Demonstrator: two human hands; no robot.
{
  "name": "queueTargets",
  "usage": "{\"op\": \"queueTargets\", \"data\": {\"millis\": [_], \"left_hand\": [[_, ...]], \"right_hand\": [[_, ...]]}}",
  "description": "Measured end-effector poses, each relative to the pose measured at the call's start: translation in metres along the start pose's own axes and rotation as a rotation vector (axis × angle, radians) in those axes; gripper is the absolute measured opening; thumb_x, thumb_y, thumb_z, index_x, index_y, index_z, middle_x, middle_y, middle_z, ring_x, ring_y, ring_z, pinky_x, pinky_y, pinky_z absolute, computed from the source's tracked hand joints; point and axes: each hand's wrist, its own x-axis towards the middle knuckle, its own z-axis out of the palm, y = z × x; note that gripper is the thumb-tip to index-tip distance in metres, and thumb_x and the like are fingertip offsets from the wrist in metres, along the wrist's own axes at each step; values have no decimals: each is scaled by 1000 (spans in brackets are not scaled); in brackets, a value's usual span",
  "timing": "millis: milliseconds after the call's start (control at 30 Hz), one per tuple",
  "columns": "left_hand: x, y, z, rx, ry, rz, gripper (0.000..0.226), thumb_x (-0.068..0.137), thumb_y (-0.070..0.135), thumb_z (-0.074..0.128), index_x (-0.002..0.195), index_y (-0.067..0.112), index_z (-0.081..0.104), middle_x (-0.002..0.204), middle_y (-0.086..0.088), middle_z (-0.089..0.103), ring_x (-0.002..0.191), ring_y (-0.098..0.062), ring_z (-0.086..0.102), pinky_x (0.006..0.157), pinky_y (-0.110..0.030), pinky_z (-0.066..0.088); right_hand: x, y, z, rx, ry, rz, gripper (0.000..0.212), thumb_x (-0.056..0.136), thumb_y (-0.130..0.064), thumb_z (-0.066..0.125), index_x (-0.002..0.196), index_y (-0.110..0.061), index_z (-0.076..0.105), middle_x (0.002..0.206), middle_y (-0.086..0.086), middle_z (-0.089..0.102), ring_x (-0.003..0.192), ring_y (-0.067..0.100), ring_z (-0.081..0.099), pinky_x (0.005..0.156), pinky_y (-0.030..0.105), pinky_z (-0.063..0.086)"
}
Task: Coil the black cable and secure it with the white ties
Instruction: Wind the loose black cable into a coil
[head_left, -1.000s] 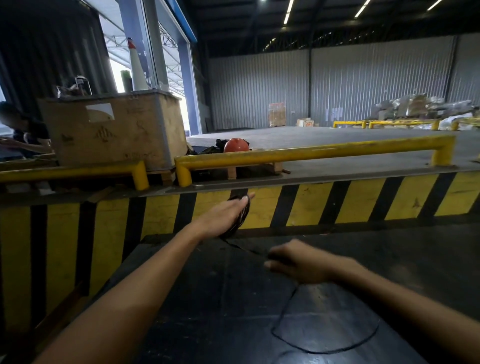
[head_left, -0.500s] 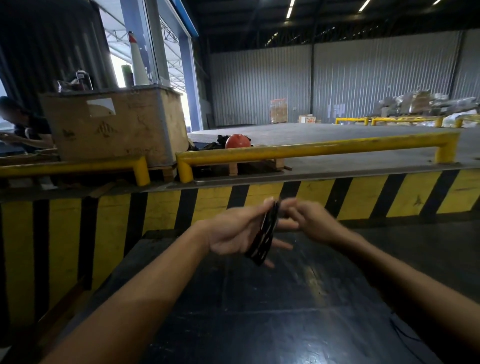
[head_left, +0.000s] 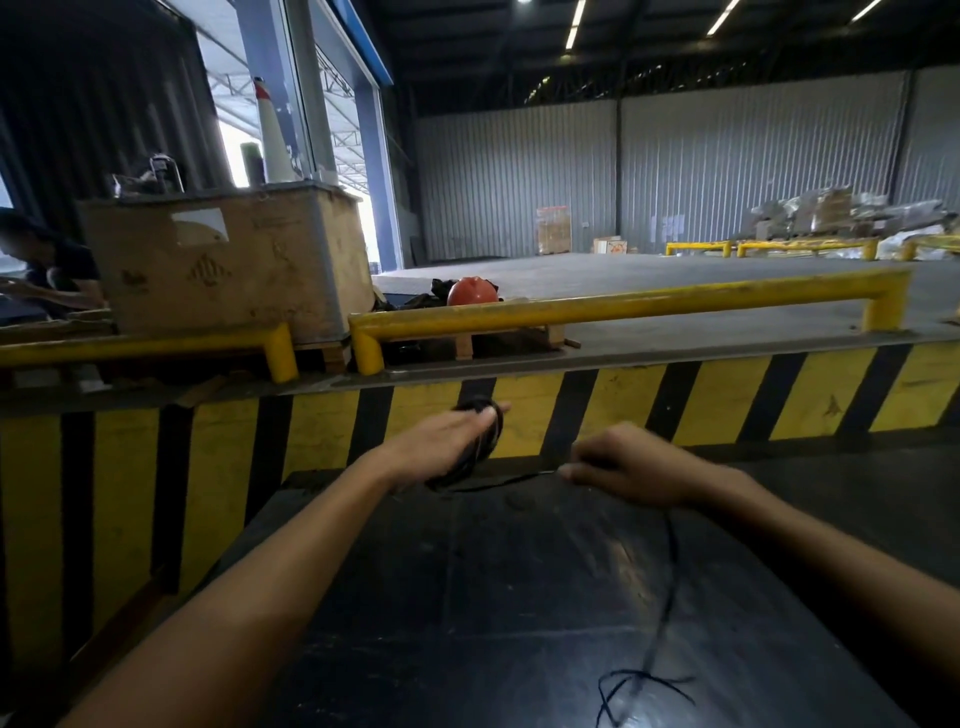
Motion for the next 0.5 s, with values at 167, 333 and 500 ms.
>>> {"op": "queueTargets", "data": {"millis": [167, 333, 500], "left_hand": [[-16, -7, 22, 90, -318, -181, 57, 84, 71, 30, 132, 44, 46, 119, 3, 59, 104, -18, 60, 92, -40, 49], [-22, 20, 28, -441, -594, -96, 45, 95, 55, 31, 137, 43, 41, 140, 3, 47, 123, -23, 54, 89, -43, 53], [-20, 54, 21, -1015, -563, 171, 46, 91, 49, 37, 135, 40, 47, 143, -8, 45, 120, -33, 53, 91, -62, 44]], "right_hand": [[7, 20, -43, -93, 299, 47, 5, 85, -36, 60, 81, -33, 60, 67, -13, 56, 61, -3, 58, 54, 14, 39], [19, 22, -23, 70, 479, 152, 16, 92, -33, 53, 97, -22, 63, 80, -5, 63, 69, 4, 58, 56, 19, 41], [16, -5, 31, 408, 200, 175, 19, 97, -24, 47, 105, -21, 64, 111, 9, 66, 100, 20, 63, 87, 40, 54]]}}
